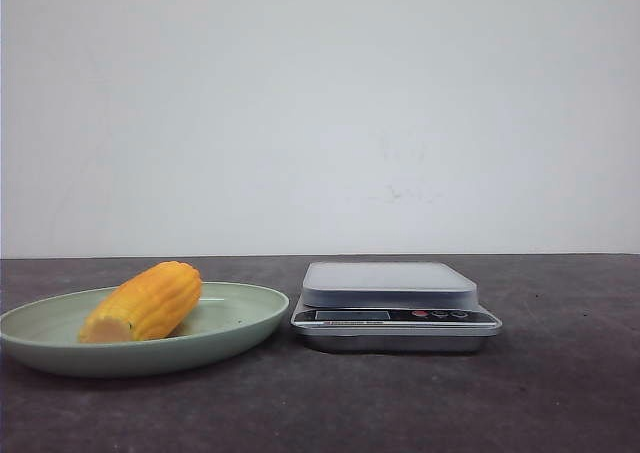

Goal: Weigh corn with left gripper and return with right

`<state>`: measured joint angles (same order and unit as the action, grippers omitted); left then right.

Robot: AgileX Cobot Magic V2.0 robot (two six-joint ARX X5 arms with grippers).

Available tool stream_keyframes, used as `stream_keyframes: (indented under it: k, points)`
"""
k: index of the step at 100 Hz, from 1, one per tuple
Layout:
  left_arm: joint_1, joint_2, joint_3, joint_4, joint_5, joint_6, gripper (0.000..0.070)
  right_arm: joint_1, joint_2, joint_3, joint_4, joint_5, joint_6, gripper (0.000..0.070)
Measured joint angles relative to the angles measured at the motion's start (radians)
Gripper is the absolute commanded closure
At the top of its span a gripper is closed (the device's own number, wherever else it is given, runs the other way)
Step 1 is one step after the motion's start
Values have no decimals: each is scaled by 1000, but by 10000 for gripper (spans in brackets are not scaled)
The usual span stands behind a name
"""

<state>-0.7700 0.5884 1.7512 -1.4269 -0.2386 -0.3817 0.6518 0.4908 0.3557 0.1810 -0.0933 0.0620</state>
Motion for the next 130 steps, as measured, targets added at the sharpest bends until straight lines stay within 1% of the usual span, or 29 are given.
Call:
stream_keyframes:
  k: [4,9,23,32,38,44,51,56,66,78,130]
  points:
    - [0,0,0,0,0,0,684,-59,-48,-62,48,-38,-12,700]
    - [0,0,0,0,0,0,684,-130,-113,-114,37,-65,-23,700]
    - [0,0,0,0,0,0,684,-330,-314,-190,-127,-68,-32,700]
    - [0,0,0,0,0,0,684,-445,-437,-241,-193,-65,-20,700]
    - [0,0,0,0,0,0,684,-502,-489,-282,-190,-65,-2,700]
    - [0,0,0,0,1,0,684,-542,-486,-309,-169,-69,16,700]
    - [0,0,0,0,0,0,684,-578,-484,-336,-167,-103,28,700]
    - [0,0,0,0,0,0,684,-603,-485,-342,-195,-122,33,700]
    - [0,0,0,0,0,0,684,-638,-486,-342,-254,-136,37,700]
    - [0,0,0,0,0,0,684,-645,-486,-341,-339,-136,42,700]
    - [0,0,0,0,0,0,684,-640,-486,-341,-340,-140,43,700]
